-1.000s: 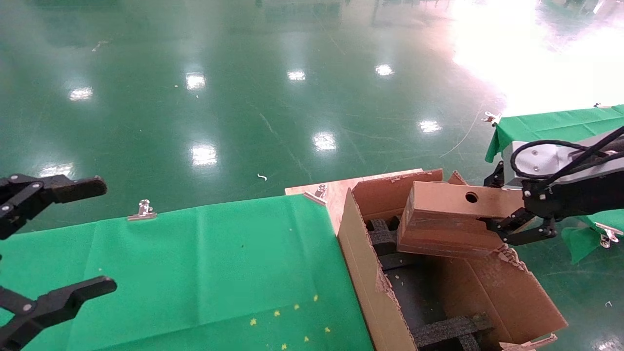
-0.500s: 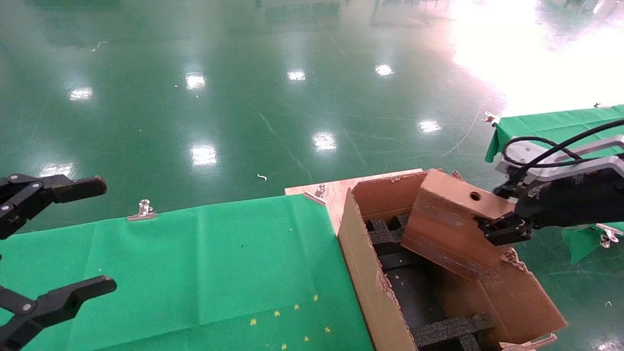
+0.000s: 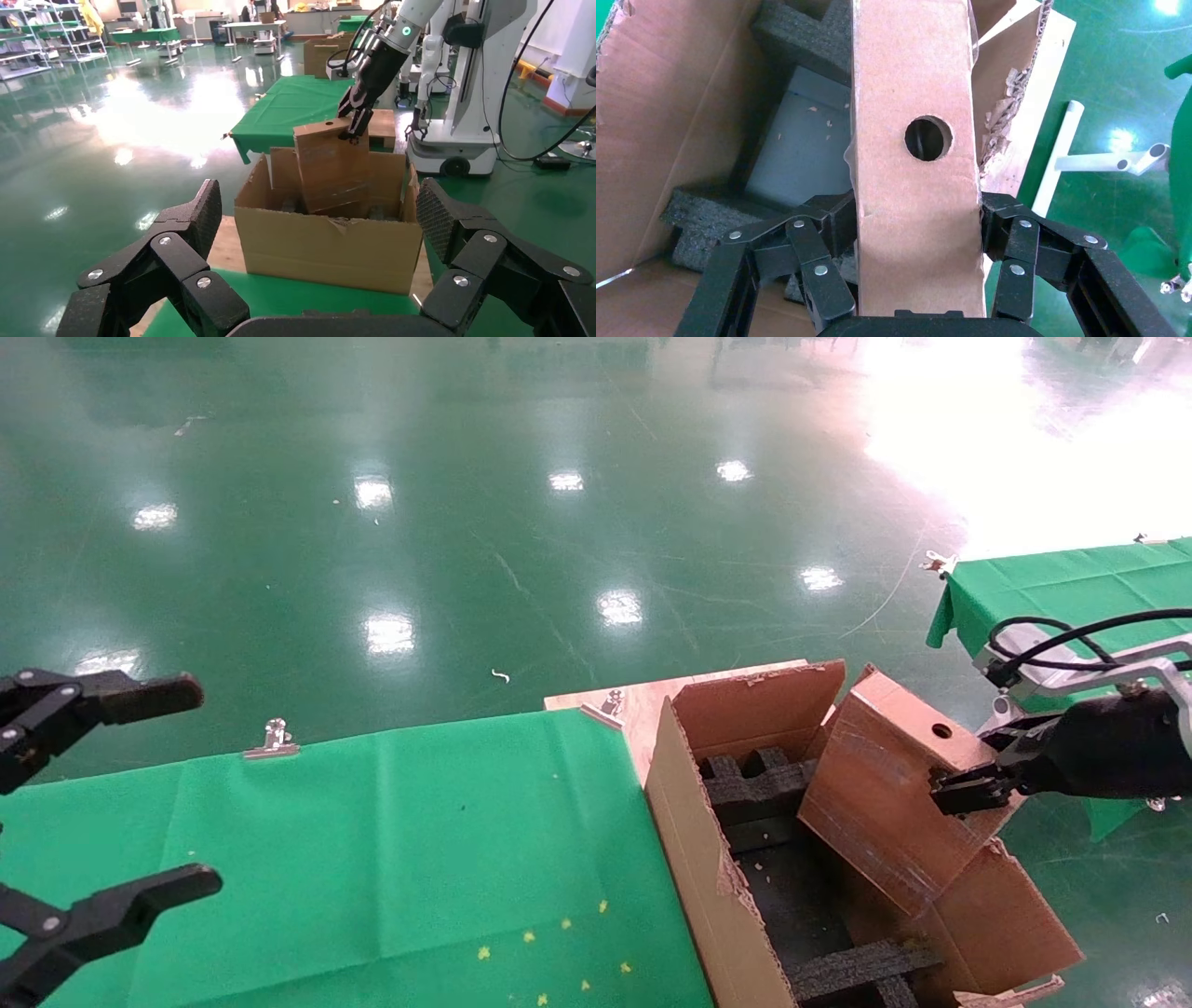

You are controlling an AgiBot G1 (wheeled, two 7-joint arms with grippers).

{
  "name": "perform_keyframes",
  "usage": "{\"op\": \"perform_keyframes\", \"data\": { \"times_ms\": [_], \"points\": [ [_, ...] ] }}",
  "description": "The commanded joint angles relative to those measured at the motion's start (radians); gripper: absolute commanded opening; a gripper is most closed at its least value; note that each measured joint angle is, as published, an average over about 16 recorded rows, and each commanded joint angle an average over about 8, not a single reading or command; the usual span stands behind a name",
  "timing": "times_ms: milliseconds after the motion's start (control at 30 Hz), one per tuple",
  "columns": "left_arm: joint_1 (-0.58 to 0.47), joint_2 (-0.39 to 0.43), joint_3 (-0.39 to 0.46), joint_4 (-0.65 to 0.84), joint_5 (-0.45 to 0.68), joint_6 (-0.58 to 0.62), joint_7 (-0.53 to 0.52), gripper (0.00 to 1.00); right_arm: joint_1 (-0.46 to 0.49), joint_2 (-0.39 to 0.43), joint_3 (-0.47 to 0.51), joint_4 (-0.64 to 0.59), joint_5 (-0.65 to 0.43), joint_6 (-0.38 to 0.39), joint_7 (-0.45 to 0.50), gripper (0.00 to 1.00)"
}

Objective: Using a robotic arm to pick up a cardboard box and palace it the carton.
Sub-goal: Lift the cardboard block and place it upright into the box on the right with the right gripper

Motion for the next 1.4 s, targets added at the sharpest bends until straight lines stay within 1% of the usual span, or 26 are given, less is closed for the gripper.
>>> {"op": "perform_keyframes", "data": {
  "times_ms": [33,200,267,333,500,667,867,1100,1400],
  "points": [
    [0.0,0.0,0.0,0.0,0.0,0.0,0.0,1.0,-0.004,0.002,-0.002,0.002,0.001,0.003,0.007,0.0],
    [0.0,0.0,0.0,0.0,0.0,0.0,0.0,1.0,0.0,-0.003,0.001,-0.014,0.003,0.002,0.003,0.0],
    [0.0,0.0,0.0,0.0,0.0,0.0,0.0,1.0,-0.002,-0.006,0.0,-0.024,0.002,0.008,0.022,0.0],
    [0.0,0.0,0.0,0.0,0.0,0.0,0.0,1.0,-0.008,-0.009,-0.003,-0.029,-0.005,0.02,0.061,0.0],
    [0.0,0.0,0.0,0.0,0.0,0.0,0.0,1.0,-0.028,-0.02,-0.019,-0.017,-0.061,0.052,0.24,0.0],
    [0.0,0.0,0.0,0.0,0.0,0.0,0.0,1.0,-0.048,-0.046,-0.038,-0.003,-0.139,0.065,0.418,0.0],
    [0.0,0.0,0.0,0.0,0.0,0.0,0.0,1.0,-0.065,-0.086,-0.059,0.002,-0.221,0.063,0.554,0.0],
    [0.0,0.0,0.0,0.0,0.0,0.0,0.0,1.0,-0.078,-0.128,-0.077,0.005,-0.298,0.054,0.644,0.0],
    [0.0,0.0,0.0,0.0,0.0,0.0,0.0,1.0,-0.103,-0.16,-0.095,0.006,-0.363,0.066,0.719,0.0]
  ]
}}
